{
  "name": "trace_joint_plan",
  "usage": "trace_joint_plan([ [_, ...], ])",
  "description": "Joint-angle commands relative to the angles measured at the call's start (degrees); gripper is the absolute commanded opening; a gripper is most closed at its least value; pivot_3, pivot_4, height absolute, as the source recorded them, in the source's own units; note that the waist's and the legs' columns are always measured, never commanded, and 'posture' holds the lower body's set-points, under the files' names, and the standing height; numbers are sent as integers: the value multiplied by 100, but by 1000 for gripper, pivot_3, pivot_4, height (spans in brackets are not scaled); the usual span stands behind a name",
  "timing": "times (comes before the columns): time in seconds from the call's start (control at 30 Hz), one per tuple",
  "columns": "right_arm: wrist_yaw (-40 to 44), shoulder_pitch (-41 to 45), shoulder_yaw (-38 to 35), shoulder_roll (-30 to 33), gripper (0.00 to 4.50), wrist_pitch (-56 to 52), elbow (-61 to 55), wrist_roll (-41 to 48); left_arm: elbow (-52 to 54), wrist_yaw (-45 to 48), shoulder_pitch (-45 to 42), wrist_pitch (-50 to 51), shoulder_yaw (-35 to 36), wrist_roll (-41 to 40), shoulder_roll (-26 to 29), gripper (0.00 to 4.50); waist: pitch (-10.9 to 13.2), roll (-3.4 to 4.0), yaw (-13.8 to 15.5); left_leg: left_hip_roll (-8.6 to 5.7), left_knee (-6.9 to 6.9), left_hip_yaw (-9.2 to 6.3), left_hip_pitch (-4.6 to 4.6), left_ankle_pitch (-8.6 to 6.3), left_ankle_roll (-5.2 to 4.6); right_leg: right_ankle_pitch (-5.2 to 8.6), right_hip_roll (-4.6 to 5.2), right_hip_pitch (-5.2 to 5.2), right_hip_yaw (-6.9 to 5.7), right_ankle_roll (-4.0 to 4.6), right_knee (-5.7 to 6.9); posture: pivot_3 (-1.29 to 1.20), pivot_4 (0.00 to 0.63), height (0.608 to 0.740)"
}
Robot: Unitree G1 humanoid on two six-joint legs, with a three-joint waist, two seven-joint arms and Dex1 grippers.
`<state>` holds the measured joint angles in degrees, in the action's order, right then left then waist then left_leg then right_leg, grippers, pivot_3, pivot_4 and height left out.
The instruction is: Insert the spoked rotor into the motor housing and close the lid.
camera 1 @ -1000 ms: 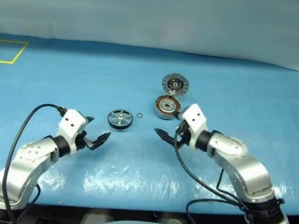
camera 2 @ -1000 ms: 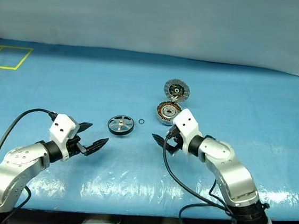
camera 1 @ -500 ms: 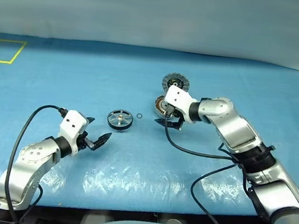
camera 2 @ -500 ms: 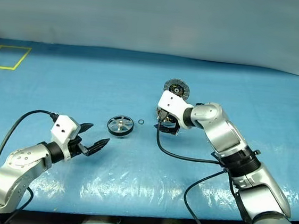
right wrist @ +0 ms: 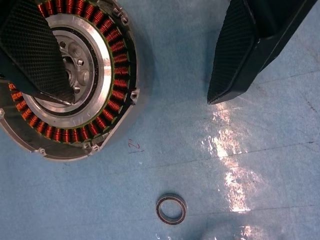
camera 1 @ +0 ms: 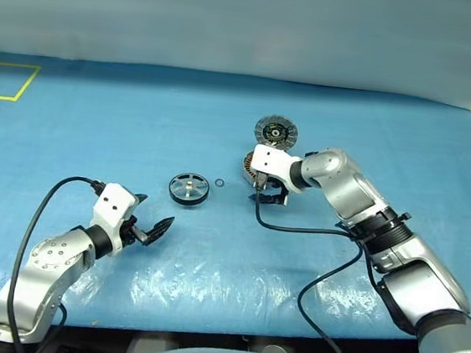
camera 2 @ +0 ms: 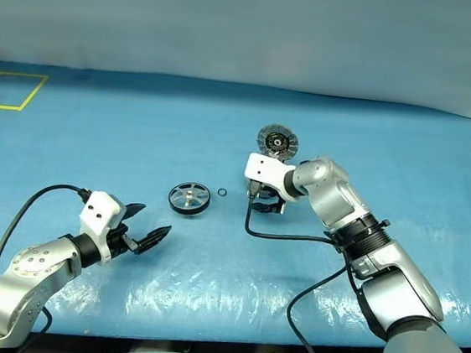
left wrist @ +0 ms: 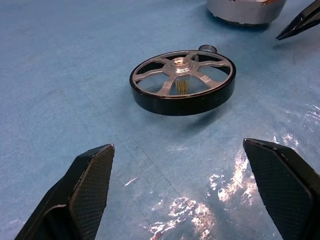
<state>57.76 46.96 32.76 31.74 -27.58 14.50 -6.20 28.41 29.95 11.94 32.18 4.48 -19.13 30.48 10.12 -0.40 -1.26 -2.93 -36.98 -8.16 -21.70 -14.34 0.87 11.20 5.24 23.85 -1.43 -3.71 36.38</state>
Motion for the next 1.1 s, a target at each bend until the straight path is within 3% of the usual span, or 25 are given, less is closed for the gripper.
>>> trace_joint_plan([
  [0.03,104,132,-266,14,4489,85,-46,-23,217,-25,-18,-120,81,-7,-15,4488,0,0,0,0,0,0,0,0,0,0,0,0,1,0,0,0,150,740],
  [0.33,263,-21,-605,36,4489,81,-176,101,132,-6,-66,-136,21,6,-24,4488,0,0,-4,-1,1,3,0,0,0,-1,0,1,5,0,-1,0,150,740],
  [1.0,289,360,63,-347,4489,858,1044,-1030,67,-18,-84,-189,-66,55,-108,4488,-1,0,-29,-1,-3,6,5,1,2,-6,-3,-2,11,0,1,0,150,740],
  [1.1,436,492,174,-492,3860,961,1345,-1149,65,-28,-67,-199,-74,67,-140,4500,-1,1,-49,0,-5,9,10,3,4,-14,-6,-4,16,2,1,0,150,740],
])
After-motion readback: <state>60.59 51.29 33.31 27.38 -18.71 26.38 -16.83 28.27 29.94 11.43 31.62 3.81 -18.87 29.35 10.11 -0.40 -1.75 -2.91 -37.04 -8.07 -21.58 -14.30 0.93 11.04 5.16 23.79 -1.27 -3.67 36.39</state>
